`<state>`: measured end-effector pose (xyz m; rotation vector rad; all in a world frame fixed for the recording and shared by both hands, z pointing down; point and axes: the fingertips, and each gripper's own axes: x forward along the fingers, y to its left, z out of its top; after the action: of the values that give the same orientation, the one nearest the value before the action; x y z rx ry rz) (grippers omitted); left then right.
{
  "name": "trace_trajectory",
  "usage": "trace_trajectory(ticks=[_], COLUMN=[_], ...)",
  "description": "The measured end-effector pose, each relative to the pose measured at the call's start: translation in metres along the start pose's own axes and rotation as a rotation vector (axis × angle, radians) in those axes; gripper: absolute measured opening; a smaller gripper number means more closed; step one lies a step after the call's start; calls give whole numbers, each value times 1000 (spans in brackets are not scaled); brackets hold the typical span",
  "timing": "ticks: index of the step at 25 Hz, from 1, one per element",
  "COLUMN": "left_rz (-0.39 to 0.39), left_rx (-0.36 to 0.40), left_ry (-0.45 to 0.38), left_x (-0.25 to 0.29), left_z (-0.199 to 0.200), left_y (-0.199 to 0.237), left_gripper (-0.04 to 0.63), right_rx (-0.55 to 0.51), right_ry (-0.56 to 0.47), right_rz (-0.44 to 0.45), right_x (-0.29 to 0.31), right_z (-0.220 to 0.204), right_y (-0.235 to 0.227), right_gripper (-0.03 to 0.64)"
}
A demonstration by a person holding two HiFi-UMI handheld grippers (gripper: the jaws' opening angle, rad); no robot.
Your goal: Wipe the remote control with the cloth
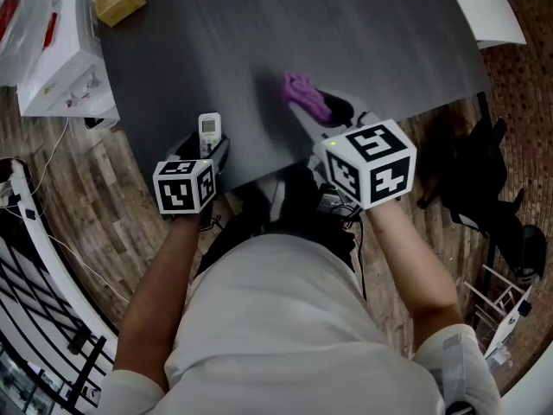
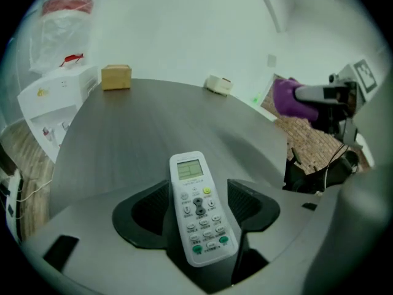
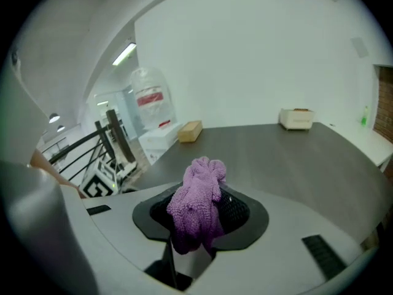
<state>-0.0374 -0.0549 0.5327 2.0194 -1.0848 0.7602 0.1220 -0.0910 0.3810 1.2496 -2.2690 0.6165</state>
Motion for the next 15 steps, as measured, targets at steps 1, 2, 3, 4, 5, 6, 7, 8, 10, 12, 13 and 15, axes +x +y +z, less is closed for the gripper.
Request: trace_trajectory(ticks=[1,2,3,4,5,6,7,8,10,12,13,15], left_rz=[-8,-15,-22,-31,-41,-53,-66,-78,-90,-90,-92,-103], left_rx=[-9,-17,-26,-38,-50,-60,-70,-78,-90,-99,-105,-121], left_ry=[-3,-1,4,10,16,22,29,35,38,38,40,43], left_x=[-1,-1,-2,-3,-3,-4,-5,-6,-6,-6,-6,-7], left_z=[-1,-3,-5,-8,-10,-13,-16,-19,-24,-26,-26,-26], left_y=[0,-1,-1,-3,-4,-6,-8,-10,-11,-10,-11,-15], left_gripper=[279,279,279,279,279,279,279,279,279,279,279,279], right_rx=[16,34,51,60,58,50,39,25,-16,-67,-97,-138], right_ry=[-34,-64,-89,-112,-134,-152,-167,-180,-200,-219,-225,-218], right_rz=[-13,-27,-39,-45,-47,-48,-53,-60,-72,-66,-62,-69], right_x=[-15,-30,-45,-58,-71,-82,-92,-101,-114,-123,-126,-131], right_z=[19,35,48,60,73,84,94,103,119,134,140,141], right_y=[-14,-26,-35,-41,-45,-46,-47,-48,-46,-40,-37,-32], right_gripper=[130,130,130,130,130,130,130,130,130,130,130,130])
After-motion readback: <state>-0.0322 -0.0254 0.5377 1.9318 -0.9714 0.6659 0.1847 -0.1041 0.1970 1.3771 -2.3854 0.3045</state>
